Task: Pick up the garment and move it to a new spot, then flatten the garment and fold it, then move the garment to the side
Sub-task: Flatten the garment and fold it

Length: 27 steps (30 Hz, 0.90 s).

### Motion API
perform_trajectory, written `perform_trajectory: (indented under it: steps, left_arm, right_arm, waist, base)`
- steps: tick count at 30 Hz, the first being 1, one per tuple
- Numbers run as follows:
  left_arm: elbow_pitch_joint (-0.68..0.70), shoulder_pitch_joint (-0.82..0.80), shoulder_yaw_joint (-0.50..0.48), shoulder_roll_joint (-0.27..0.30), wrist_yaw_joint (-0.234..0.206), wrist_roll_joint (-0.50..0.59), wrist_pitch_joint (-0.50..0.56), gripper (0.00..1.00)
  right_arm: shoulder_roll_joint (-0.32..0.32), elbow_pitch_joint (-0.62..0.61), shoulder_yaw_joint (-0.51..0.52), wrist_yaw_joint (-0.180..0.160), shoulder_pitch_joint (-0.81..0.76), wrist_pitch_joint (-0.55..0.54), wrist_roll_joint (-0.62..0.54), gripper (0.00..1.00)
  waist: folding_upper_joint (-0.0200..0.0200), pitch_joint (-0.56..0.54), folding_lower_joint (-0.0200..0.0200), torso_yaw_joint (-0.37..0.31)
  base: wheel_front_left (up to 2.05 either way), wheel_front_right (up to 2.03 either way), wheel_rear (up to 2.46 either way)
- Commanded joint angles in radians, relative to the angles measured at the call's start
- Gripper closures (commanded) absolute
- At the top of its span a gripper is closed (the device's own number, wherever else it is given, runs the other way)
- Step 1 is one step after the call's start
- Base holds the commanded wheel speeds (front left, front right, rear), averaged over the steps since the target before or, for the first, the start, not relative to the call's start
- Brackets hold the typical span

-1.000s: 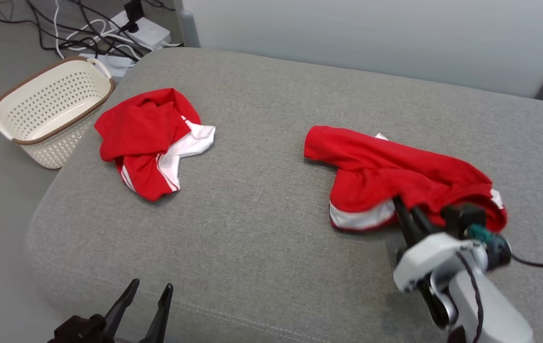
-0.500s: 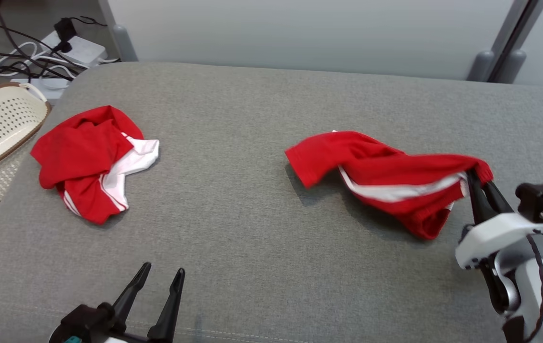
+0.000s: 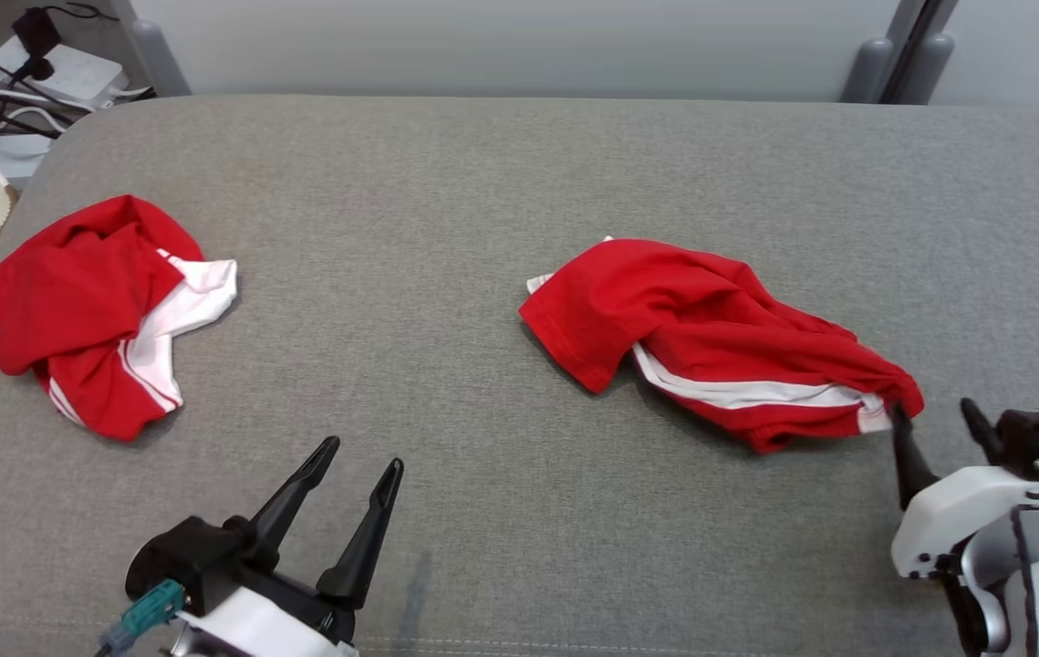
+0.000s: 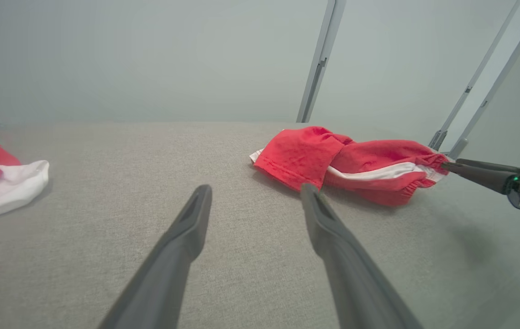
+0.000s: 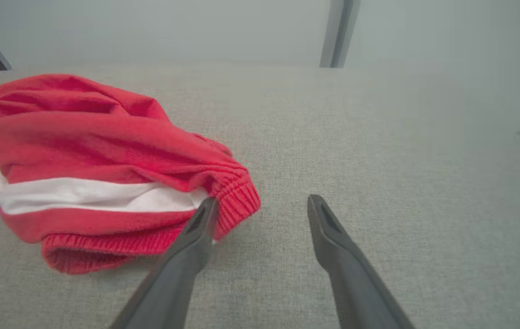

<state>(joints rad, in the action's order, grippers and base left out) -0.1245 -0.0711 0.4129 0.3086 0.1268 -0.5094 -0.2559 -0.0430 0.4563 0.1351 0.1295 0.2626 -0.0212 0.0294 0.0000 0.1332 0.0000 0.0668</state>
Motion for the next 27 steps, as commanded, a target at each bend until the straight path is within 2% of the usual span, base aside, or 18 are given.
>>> perform_trajectory:
  steps: [1,4,7,12,20,27]
  left_arm:
    - [0.025,-0.063,-0.026,0.025,0.004,-0.019,-0.006,0.00]
    - [0.014,-0.103,0.022,0.043,0.004,-0.029,-0.006,0.00]
    - [-0.015,-0.180,0.099,0.072,0.004,-0.019,-0.006,0.00]
    - [-0.047,-0.266,0.147,0.102,0.004,-0.006,-0.006,0.00]
    - [-0.102,-0.340,0.165,0.137,0.004,0.040,-0.006,0.00]
    - [-0.178,-0.415,0.111,0.186,0.004,0.103,-0.006,0.00]
  right_arm:
    - [-0.008,-0.049,-0.009,0.001,0.002,0.009,-0.018,0.00]
    - [-0.008,-0.101,-0.008,0.001,-0.015,0.035,-0.018,0.00]
    - [-0.007,-0.172,-0.120,0.001,-0.029,0.103,0.033,0.00]
    - [-0.007,-0.218,-0.340,0.001,-0.021,0.169,0.071,0.00]
    - [-0.007,-0.237,-0.563,0.001,0.003,0.236,0.128,0.00]
    - [-0.007,-0.285,-0.761,0.001,-0.017,0.272,0.165,0.00]
  waist:
    - [0.0000,0.002,0.0000,-0.013]
    - [0.0000,0.003,0.0000,-0.037]
    - [0.0000,0.019,0.0000,-0.082]
    - [0.0000,0.060,0.0000,-0.156]
    - [0.0000,0.125,0.0000,-0.257]
    - [0.0000,0.199,0.0000,-0.362]
  base:
    - [0.00,0.00,0.00]
    - [0.00,0.00,0.00]
    - [0.00,0.00,0.00]
    - [0.00,0.00,0.00]
    - [0.00,0.00,0.00]
    - [0.00,0.00,0.00]
